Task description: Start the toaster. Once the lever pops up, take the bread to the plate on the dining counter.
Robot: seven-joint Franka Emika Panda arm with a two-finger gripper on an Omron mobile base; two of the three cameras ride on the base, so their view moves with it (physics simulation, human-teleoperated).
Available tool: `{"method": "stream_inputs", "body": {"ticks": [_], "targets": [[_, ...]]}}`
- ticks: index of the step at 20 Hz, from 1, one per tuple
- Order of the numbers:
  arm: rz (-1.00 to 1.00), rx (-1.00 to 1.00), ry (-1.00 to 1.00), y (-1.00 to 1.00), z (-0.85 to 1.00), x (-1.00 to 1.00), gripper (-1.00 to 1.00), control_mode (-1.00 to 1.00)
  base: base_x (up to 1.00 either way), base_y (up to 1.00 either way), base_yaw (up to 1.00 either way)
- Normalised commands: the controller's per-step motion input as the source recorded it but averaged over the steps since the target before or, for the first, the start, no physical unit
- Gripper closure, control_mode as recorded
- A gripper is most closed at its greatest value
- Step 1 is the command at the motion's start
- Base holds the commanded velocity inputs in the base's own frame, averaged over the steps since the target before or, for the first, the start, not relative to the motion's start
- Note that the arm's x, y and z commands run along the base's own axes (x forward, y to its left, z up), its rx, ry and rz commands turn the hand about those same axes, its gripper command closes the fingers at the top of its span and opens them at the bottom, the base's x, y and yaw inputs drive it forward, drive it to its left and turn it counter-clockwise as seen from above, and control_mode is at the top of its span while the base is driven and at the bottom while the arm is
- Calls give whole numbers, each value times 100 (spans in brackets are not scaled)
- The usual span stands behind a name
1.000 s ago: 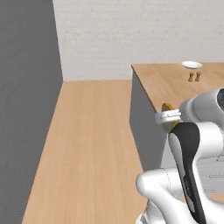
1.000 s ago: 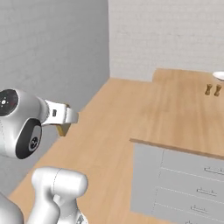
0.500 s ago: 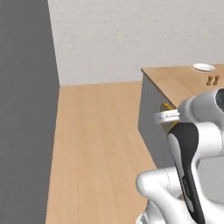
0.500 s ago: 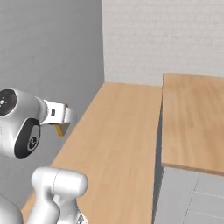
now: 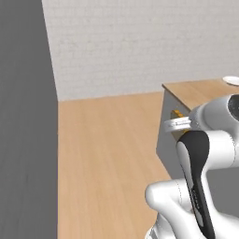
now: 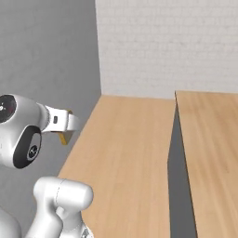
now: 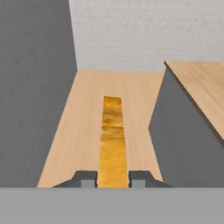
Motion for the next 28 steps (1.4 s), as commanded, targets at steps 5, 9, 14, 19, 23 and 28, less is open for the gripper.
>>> {"method": "stream_inputs", "body": {"ticks": [5,9,14,19,23,28], "targets": [[0,0,0,0,0,0,100,100,100,-7,-3],[0,0,0,0,0,0,100,100,100,-8,0],[0,0,0,0,0,0,100,100,100,-3,0],[0,0,0,0,0,0,100,100,100,-1,0],[0,0,0,0,0,0,100,100,100,-1,1],[0,0,0,0,0,0,100,100,100,-7,2]]}}
